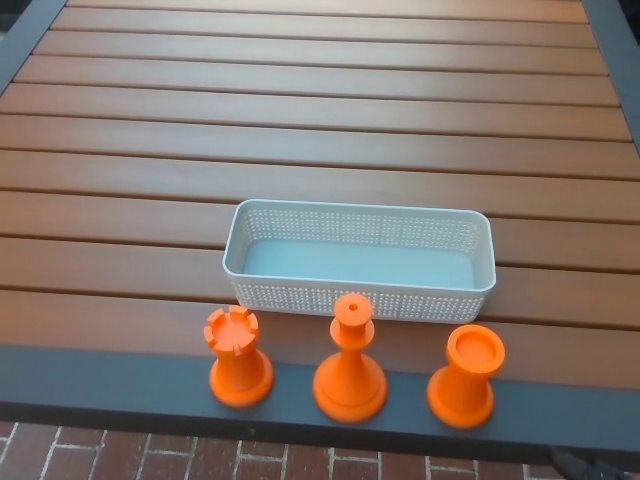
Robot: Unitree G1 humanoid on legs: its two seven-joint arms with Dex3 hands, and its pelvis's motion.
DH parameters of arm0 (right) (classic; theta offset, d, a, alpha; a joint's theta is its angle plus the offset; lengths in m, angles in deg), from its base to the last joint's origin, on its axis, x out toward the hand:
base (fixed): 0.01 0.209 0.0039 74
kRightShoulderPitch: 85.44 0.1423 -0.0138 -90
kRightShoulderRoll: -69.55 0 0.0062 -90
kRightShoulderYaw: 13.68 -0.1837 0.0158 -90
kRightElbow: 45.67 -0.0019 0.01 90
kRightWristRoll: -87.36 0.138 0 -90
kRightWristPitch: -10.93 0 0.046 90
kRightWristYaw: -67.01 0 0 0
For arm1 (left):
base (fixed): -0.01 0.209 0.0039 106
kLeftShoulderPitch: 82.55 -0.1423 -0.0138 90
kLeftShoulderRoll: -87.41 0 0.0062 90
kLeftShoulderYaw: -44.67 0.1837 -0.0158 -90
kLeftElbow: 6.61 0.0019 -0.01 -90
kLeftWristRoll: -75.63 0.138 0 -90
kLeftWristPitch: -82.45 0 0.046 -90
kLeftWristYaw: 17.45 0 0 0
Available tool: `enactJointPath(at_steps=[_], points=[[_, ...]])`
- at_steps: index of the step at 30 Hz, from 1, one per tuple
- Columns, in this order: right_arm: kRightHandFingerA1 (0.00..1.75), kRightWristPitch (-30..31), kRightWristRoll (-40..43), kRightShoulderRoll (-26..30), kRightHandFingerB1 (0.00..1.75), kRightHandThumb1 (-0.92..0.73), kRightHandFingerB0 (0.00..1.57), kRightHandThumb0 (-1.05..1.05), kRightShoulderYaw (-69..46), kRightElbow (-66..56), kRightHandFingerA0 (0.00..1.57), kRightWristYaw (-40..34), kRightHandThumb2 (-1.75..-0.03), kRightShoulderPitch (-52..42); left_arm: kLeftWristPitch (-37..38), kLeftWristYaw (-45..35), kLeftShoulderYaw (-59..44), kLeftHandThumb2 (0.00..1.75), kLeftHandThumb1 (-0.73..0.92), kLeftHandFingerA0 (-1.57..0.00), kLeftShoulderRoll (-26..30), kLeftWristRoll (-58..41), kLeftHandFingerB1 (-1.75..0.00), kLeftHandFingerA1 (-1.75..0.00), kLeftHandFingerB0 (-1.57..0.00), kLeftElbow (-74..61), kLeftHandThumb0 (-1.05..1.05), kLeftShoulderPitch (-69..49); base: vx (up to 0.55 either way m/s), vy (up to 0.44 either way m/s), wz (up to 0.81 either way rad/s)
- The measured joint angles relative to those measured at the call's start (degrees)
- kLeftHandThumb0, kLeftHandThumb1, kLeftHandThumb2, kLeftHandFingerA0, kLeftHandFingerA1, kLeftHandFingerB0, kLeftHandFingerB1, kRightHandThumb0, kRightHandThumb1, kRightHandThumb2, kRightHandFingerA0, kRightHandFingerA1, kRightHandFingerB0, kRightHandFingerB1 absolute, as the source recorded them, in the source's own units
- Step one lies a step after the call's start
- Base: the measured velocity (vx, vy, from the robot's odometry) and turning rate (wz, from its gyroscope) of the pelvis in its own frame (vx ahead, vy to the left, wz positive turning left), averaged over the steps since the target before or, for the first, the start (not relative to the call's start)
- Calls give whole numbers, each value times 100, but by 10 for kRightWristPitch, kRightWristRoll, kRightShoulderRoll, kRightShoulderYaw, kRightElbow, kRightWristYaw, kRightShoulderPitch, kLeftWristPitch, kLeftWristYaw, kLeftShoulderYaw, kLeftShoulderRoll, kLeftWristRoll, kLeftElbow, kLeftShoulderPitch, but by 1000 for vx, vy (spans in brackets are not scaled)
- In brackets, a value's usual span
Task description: Using the right hand to place 3 different shape and weight chess pieces into a small container
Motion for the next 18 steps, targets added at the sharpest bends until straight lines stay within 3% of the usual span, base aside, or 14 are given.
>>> enactJointPath(at_steps=[5, 6, 13, 14, 18], points=[[60, 33, -19, -1, 34, -62, 24, -68, -8, -40, 36, 7, -59, 13, 0, 0, 0, 133, 34, -118, -2, 0, -92, -115, -103, -13, -15, -7, 0, 0, 0], [58, 37, -21, -2, 35, -62, 26, -67, -8, -46, 41, 8, -59, 15, 0, 0, 0, 138, 32, -120, -2, 0, -92, -116, -104, -17, -8, -10, 0, 0, 0], [63, 51, -41, -16, 34, -65, 25, -69, -8, -65, 37, 7, -60, 35, 0, 0, 0, 134, 35, -121, -2, 1, -89, -114, -104, -17, -7, -10, 0, 0, 0], [62, 53, -43, -18, 44, -54, 18, -79, -8, -66, 30, 6, -88, 37, 0, 0, 0, 129, 36, -121, -1, 1, -90, -115, -104, -15, -11, -9, 0, 0, 0], [59, 83, -51, -35, 42, -52, 14, -73, -9, -75, 25, 6, -89, 60, 0, -3, -4, 132, 38, -122, -1, -1, -90, -114, -105, 4, -10, 1, 0, 0, 0]])
